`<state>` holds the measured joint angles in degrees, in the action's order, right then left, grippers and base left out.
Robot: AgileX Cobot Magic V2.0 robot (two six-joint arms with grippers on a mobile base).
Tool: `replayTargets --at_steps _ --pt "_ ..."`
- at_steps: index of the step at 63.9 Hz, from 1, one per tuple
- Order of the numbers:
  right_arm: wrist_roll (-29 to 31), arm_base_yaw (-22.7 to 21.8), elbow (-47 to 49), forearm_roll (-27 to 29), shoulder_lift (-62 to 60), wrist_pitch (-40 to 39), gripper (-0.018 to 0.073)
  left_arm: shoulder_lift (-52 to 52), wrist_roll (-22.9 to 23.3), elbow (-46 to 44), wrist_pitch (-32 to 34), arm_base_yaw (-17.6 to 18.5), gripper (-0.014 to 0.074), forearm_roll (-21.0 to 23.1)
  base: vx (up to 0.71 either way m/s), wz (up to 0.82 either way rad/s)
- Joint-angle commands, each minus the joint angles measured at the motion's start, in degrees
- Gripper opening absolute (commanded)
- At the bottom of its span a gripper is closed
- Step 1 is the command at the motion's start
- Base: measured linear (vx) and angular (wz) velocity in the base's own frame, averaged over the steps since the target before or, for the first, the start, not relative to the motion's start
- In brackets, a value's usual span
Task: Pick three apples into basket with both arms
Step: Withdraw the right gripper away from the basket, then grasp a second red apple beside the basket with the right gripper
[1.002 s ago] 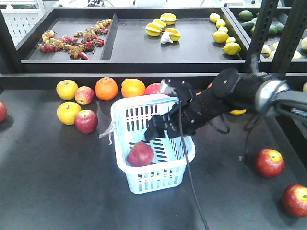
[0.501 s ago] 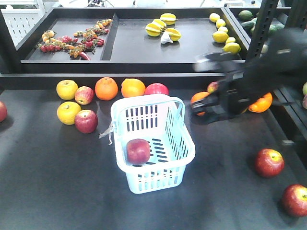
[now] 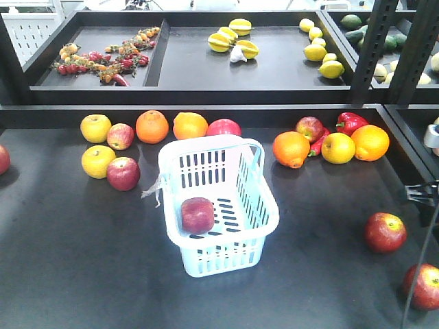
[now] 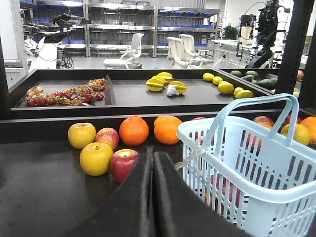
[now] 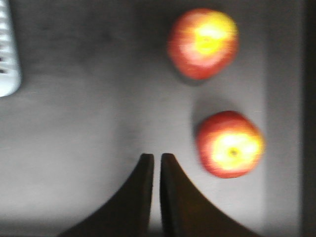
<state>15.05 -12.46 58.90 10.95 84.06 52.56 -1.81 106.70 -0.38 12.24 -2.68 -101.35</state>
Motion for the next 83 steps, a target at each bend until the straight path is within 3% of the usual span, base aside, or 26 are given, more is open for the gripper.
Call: replayTargets --at_steps 1,18,23,43,83 --pt "0.73 -1.63 1.33 -1.12 -0.29 -2.54 0.0148 -1.21 0.07 -1.38 -1.09 -0.15 -0.0008 0.43 0.00 0.00" --pt "-3.42 -2.93 1.33 -7.59 5.41 -1.38 0.0633 -1.21 0.07 -1.38 -1.09 -0.15 -0.0008 0.43 0.00 0.00" --pt "-4.22 -2.93 1.33 -9.34 7.24 -1.14 0.0725 -1.21 0.07 -1.38 -1.09 -0.15 -0.0008 0.43 0.00 0.00" --pt "-9.41 -2.93 1.33 -15.69 14.33 -2.05 0.0696 -1.21 0.07 -1.38 -1.09 -0.15 -0.0008 0.48 0.00 0.00" --pt "-11.60 -2.93 1.33 -16.54 26.34 -7.40 0.0650 -1.21 0.07 -1.38 -1.09 -0.15 -0.0008 0.48 0.00 0.00"
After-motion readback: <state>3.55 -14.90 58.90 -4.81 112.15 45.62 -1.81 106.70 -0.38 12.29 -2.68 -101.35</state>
